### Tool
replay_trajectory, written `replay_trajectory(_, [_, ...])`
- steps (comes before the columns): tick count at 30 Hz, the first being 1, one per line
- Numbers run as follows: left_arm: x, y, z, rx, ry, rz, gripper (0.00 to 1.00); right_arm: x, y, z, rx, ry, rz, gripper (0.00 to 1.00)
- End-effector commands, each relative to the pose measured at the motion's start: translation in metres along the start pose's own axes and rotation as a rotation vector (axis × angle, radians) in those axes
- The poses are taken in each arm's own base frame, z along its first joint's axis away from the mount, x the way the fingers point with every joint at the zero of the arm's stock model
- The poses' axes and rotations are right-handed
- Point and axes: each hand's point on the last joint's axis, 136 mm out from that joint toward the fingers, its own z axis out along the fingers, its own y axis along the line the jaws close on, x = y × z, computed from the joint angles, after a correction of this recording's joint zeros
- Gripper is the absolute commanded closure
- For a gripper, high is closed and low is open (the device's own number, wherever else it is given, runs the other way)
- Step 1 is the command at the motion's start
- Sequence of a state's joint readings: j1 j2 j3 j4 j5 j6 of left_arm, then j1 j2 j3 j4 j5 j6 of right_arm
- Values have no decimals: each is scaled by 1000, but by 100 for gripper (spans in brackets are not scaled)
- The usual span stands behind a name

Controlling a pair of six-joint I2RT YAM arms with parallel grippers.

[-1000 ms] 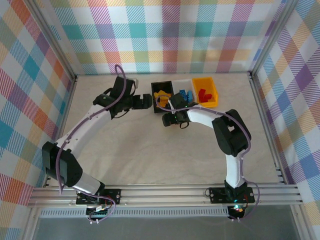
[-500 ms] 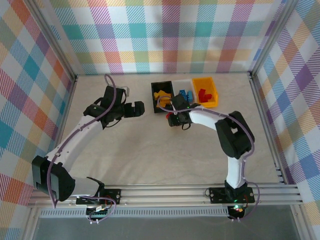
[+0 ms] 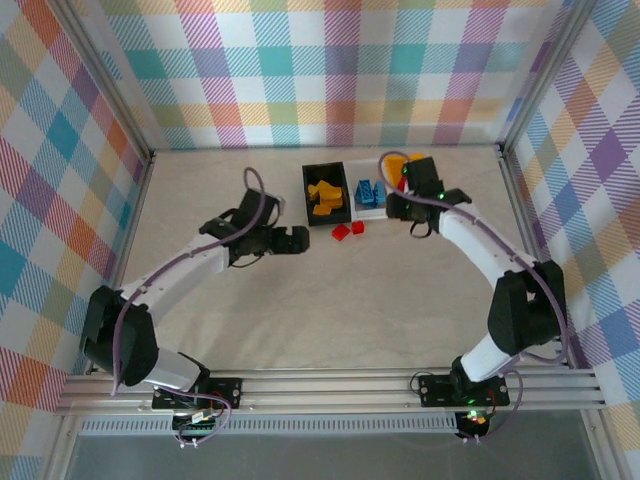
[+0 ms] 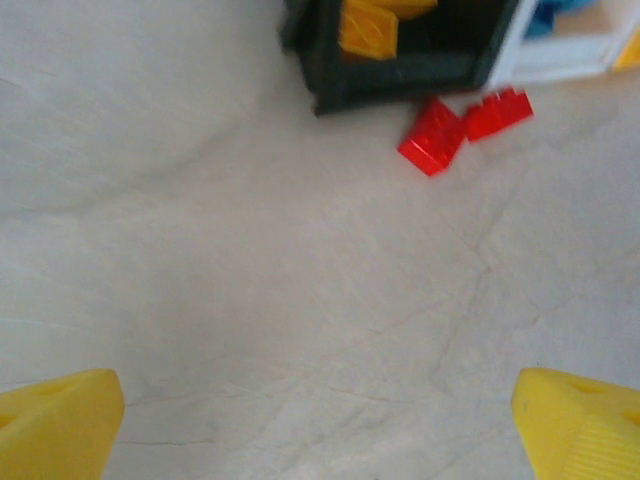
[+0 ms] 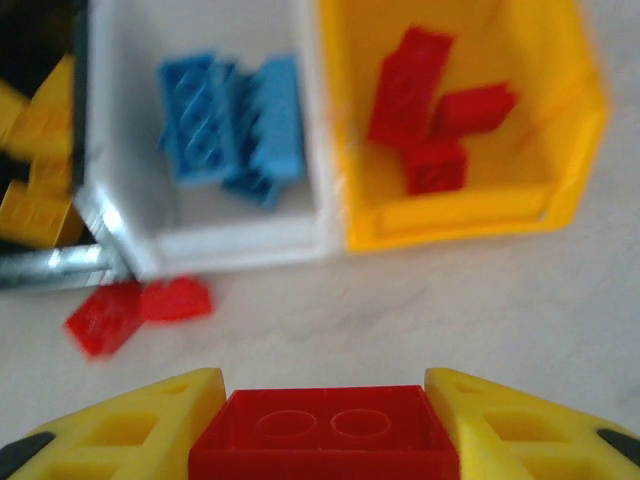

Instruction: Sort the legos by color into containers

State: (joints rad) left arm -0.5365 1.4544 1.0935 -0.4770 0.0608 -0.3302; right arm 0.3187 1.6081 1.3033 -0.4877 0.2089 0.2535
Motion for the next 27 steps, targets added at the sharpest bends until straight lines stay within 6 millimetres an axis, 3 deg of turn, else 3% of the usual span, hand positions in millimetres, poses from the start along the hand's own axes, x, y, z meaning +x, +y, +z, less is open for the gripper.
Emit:
replay_trajectory(1, [12,-16,15,11,17,26,1,-25,-17,20,36,-3,38,50])
replay_trajectory(3, [21,-21,22,15,42,33,1,-46,-26,35,50,-20,57,50])
replay_trajectory(8, [35,-20,33,16,85,27,1,-77,-40,71,74,-40,92,50])
replay_trajectory(13, [41,-17,32,-1,105,26,1,-87,-43,106,75,-27,111,48])
replay_trajectory(16, [44,-15,31,-16,109,27,1,-91,-46,120,86,-19,106,35])
replay_trajectory(22, [48,-23,48,-14,130,48,1,-101,-42,110,56,-44,89,30])
replay_trajectory(27, [35,-42,78,10,109,97,3,-91,-31,67,-23,-64,133,30])
